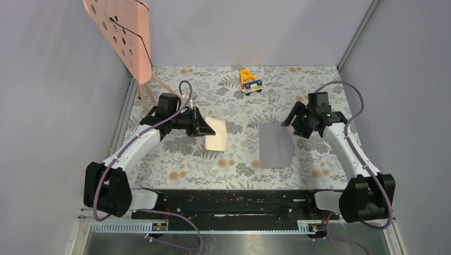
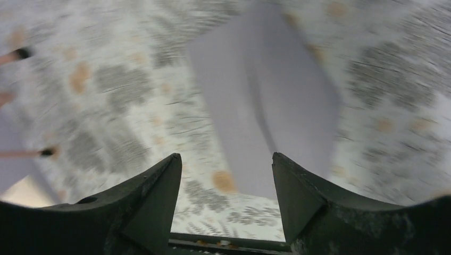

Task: Place the letter into the envelope and seal it
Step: Pick up the envelope from the center of the board.

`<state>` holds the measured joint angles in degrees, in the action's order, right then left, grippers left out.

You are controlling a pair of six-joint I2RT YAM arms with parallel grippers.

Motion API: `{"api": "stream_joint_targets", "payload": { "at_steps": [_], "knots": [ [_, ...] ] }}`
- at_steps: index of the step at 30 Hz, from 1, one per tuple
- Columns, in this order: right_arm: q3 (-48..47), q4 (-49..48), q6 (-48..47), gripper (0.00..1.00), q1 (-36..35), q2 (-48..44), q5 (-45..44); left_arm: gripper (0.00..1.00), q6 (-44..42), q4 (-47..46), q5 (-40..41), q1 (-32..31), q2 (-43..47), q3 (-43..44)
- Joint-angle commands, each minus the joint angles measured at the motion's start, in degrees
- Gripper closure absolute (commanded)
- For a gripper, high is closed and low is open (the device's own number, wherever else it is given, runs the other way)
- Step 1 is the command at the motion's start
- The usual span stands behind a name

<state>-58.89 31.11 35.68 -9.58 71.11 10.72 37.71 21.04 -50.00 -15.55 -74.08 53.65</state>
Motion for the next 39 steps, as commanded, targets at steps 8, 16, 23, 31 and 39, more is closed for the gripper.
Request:
{"api": "stream_joint_targets", "payload": {
  "at_steps": [8, 16, 23, 31, 39],
  "knots": [
    [18.2, 0.4, -0.1, 0.23, 16.0, 4.4, 1.6, 1.00, -0.3, -0.6, 7.2, -9.7, -6.3, 5.5],
    [26.8, -10.6, 3.0, 0.21, 20.3, 3.5, 7.3, 1.00, 7.3, -7.4, 10.7, -16.7, -20.3, 13.0],
    [33.3, -21.7, 6.7, 0.21, 25.0, 5.6, 14.2, 1.00, 15.1, -16.9, 12.9, -18.5, -32.8, 17.3],
    [34.1, -25.2, 7.8, 0.21, 26.5, 6.2, 17.7, 1.00, 14.4, -15.3, 16.9, -18.5, -39.9, 20.7],
    [36.3, -34.1, 11.9, 0.23, 26.5, 9.1, 24.1, 1.00, 13.3, -11.9, 18.9, -20.0, -45.2, 25.2]
  ]
}}
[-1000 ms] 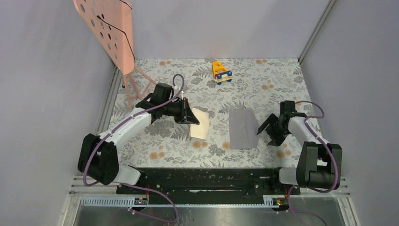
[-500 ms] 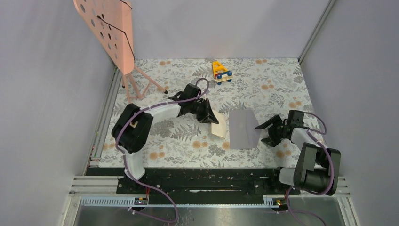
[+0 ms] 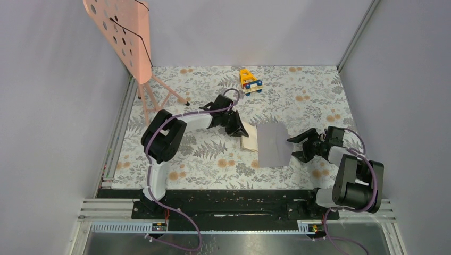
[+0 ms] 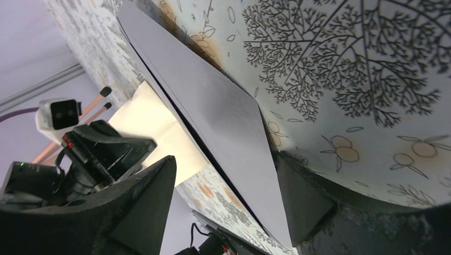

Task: Place the letter into the envelope and seal it
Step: Pick up the envelope from the center of the board.

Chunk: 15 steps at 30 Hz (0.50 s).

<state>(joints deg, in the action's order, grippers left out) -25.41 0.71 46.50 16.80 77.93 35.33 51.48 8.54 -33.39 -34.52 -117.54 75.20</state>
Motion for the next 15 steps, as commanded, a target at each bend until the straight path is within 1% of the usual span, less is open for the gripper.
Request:
{"api": "stream_joint_targets", "payload": {
  "at_steps": [1, 4, 9, 12, 15],
  "knots": [
    [2.9, -3.8, 1.0, 0.23, 0.2, 2.1, -0.5, 1.00, -0.4, 0.7, 2.2, -1.1, -2.1, 3.9],
    [3.2, -3.9, 0.5, 0.24, 0.1, 0.7, -0.5, 1.00, -0.6, 0.7, 2.4, -1.2, -2.7, 4.0],
    [3.4, -5.7, 0.4, 0.27, 0.2, -2.4, 2.6, 1.00, -1.2, 1.3, 2.2, -1.1, -3.7, 4.4],
    [3.1, -5.6, -0.2, 0.30, 0.2, -4.5, 3.6, 1.00, -1.4, 1.4, 1.8, -1.0, -3.9, 4.5],
    [2.5, -6.4, -0.9, 0.38, 0.2, -5.2, 5.7, 1.00, -1.4, 1.4, 1.6, -1.0, -4.3, 4.6]
  ]
}}
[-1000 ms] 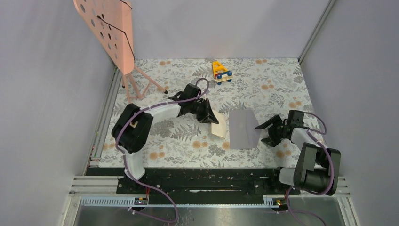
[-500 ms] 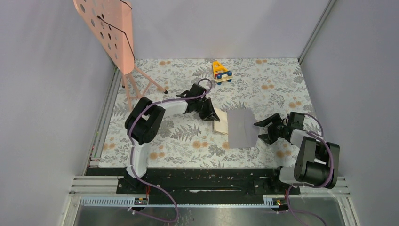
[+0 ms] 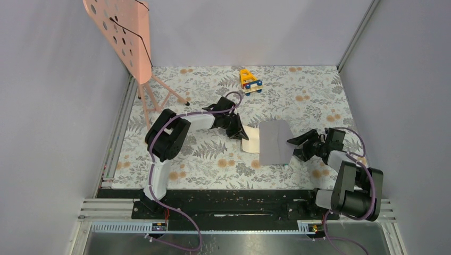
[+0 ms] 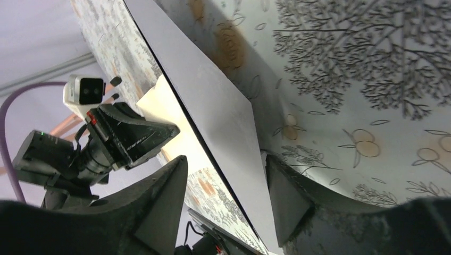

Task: Place the letter into the envelope and seal it
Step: Pick up the envelope from the center of the board.

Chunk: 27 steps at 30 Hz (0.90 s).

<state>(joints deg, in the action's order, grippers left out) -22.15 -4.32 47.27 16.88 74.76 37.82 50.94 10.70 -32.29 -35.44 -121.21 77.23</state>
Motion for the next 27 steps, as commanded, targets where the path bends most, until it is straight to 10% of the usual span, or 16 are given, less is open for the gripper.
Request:
{"api": "stream_joint_targets", "payload": {
  "at_steps": [1, 27],
  "knots": [
    [-1.1, -1.8, -1.8, 0.40, 0.0, -1.8, 4.2, 1.00, -0.9, -0.8, 0.3, -0.1, -0.7, 2.8],
    [-10.6, -1.4, -4.8, 0.57, -10.1, 5.8, 6.4, 1.00, -2.4, -1.4, -2.6, 0.3, -0.5, 1.8]
  ]
}}
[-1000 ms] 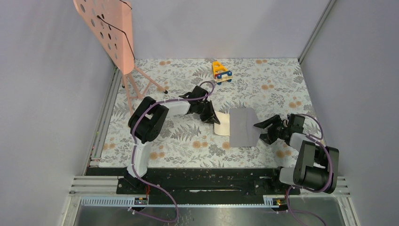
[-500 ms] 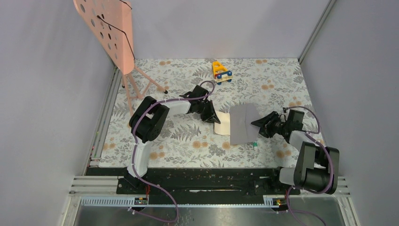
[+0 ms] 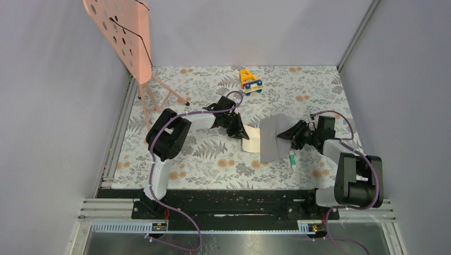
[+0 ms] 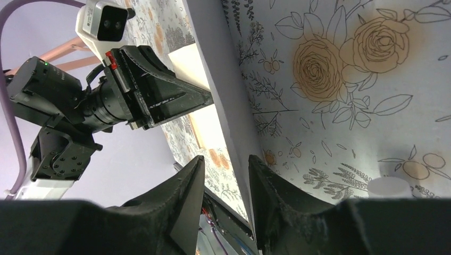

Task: Place the letter into the envelope and seal it
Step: Pick up the envelope from the center of the board.

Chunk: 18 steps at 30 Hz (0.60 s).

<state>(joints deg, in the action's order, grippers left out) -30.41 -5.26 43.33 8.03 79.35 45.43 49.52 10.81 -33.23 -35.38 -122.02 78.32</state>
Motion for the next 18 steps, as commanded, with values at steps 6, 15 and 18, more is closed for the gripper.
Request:
{"api": "stream_joint_targets", "payload": {
  "at_steps": [6, 15, 18],
  "knots": [
    [-2.7, 0.3, -1.1, 0.74, -2.0, 1.9, -3.2, 1.00, -1.8, -1.4, -1.9, 0.5, 1.6, 0.2],
    [-7.7, 14.9, -4.6, 1.00, -3.7, -5.6, -10.0, 1.00, -6.8, 4.6, 0.2, 1.8, 13.1, -2.3],
    [-10.5, 20.5, -5.1, 1.00, -6.1, -7.9, -13.6, 1.00, -7.5, 6.3, 0.2, 1.7, 17.8, -3.1]
  ]
}}
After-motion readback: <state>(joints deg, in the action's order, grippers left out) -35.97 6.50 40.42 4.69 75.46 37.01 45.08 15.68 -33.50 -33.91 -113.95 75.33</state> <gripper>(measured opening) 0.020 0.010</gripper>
